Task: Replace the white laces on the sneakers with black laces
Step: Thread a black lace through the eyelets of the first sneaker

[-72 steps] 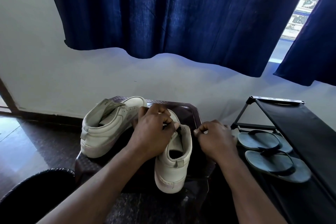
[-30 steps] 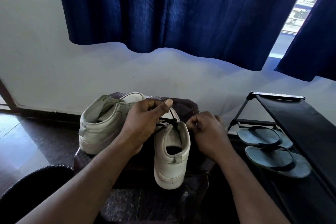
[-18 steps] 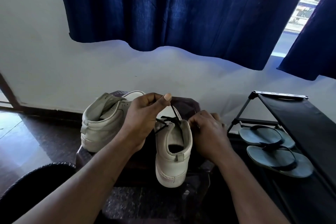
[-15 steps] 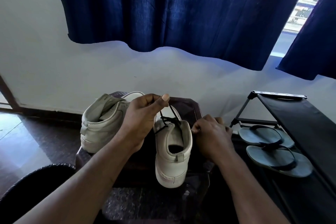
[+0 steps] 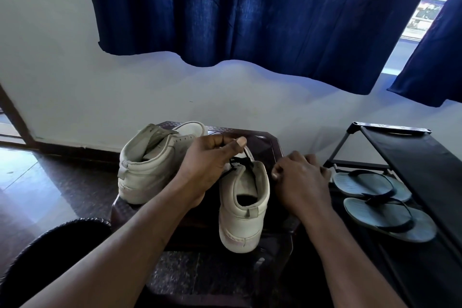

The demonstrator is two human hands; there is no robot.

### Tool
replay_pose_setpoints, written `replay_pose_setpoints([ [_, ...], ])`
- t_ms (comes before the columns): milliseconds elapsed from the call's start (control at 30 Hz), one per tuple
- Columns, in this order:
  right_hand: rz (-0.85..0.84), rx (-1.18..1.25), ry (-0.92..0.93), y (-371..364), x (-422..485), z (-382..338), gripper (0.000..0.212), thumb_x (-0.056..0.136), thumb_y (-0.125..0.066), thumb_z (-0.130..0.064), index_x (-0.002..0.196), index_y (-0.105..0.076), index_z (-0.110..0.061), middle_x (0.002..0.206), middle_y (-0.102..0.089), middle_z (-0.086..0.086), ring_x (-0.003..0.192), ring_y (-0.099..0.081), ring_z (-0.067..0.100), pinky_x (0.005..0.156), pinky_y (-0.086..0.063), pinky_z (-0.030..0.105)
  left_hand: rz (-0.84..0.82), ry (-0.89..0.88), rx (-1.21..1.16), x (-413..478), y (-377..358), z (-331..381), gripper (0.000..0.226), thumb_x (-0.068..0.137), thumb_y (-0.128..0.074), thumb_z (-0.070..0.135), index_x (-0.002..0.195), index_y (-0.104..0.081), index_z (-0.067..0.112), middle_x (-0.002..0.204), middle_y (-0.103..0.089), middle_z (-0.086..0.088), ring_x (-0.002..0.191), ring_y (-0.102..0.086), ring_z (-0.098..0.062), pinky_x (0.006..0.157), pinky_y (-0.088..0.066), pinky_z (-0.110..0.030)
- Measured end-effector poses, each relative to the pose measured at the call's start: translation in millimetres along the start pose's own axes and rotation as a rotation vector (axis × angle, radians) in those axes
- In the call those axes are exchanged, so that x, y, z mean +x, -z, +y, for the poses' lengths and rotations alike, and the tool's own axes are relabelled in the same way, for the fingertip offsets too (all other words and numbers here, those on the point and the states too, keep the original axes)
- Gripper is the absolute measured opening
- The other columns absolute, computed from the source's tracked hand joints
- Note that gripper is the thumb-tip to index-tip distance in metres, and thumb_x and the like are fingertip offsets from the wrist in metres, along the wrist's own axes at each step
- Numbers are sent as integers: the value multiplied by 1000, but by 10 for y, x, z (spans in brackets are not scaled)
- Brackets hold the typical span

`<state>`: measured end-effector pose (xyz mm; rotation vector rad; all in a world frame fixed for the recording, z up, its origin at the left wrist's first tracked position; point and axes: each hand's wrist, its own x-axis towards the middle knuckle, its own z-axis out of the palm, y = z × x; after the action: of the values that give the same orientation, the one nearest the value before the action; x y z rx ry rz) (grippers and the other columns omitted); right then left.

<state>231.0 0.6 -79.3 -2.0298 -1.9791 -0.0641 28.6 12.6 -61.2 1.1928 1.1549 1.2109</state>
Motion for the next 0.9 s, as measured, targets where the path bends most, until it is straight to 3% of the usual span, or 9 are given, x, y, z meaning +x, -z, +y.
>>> replay_pose_setpoints([
  [100, -82, 92, -54, 27, 17, 75, 6, 92, -66, -30, 94, -69, -36, 120, -59, -11, 124, -43, 23, 100, -33, 43, -7, 37, 15, -4, -11, -19, 32, 90, -77, 41, 84, -76, 9, 58, -59, 9, 52, -49, -4, 51, -41, -13],
  [267, 48, 381, 232, 29, 19, -40, 21, 81, -60, -51, 98, -66, -42, 109, -66, -23, 113, -57, 18, 95, -45, 47, -11, 28, 35, -9, -49, 13, 30, 92, -77, 38, 84, -77, 10, 63, -66, 10, 54, -54, -1, 55, -44, -14],
  [333, 98, 339, 217, 41, 5, -74, 13, 81, -62, -46, 91, -66, -38, 102, -67, -22, 109, -55, 17, 91, -44, 45, -7, 25, 52, -13, -62, 7, 29, 91, -78, 39, 82, -78, 11, 69, -69, 5, 60, -57, -6, 61, -48, -19],
  [400, 103, 171, 141, 58, -5, -55, 4, 83, -69, -33, 86, -67, -33, 102, -67, -18, 110, -50, 18, 87, -33, 38, -5, 31, 100, -21, -58, -2, 30, 91, -78, 38, 81, -78, 10, 68, -69, 3, 58, -56, -6, 60, -48, -19],
  [500, -8, -17, 14, 65, -26, -16, 5, 87, -68, -29, 88, -68, -34, 111, -65, -13, 116, -47, 21, 88, -28, 38, -32, 50, 194, -25, -40, -28, 29, 91, -79, 39, 81, -78, 11, 69, -73, 2, 60, -60, -6, 63, -51, -22],
  [633, -21, 196, 140, 66, -1, -15, 15, 84, -66, -32, 98, -69, -39, 114, -64, -19, 116, -49, 18, 93, -38, 40, -30, 67, 234, -29, -31, -15, 27, 90, -79, 40, 82, -79, 14, 79, -78, -1, 66, -66, -8, 73, -57, -31],
  [733, 84, 315, 257, 72, -13, -100, 19, 81, -63, -32, 98, -69, -39, 107, -68, -22, 110, -55, 16, 91, -45, 46, -33, 75, 229, -37, -42, 3, 27, 91, -78, 36, 84, -79, 10, 84, -79, -9, 69, -67, -12, 77, -61, -37],
  [800, 126, 218, 217, 72, -14, -101, 10, 82, -68, -28, 89, -69, -35, 100, -69, -19, 108, -54, 17, 87, -37, 39, -23, 72, 239, -37, -50, -3, 25, 91, -79, 35, 82, -79, 11, 81, -78, -7, 67, -66, -11, 74, -60, -34],
  [900, 70, 33, 78, 65, -17, -41, 8, 86, -74, -28, 86, -69, -35, 103, -69, -16, 109, -51, 19, 83, -24, 35, -10, 60, 274, -37, -43, -14, 20, 91, -79, 31, 78, -78, 16, 68, -74, 8, 59, -63, 0, 61, -52, -18],
])
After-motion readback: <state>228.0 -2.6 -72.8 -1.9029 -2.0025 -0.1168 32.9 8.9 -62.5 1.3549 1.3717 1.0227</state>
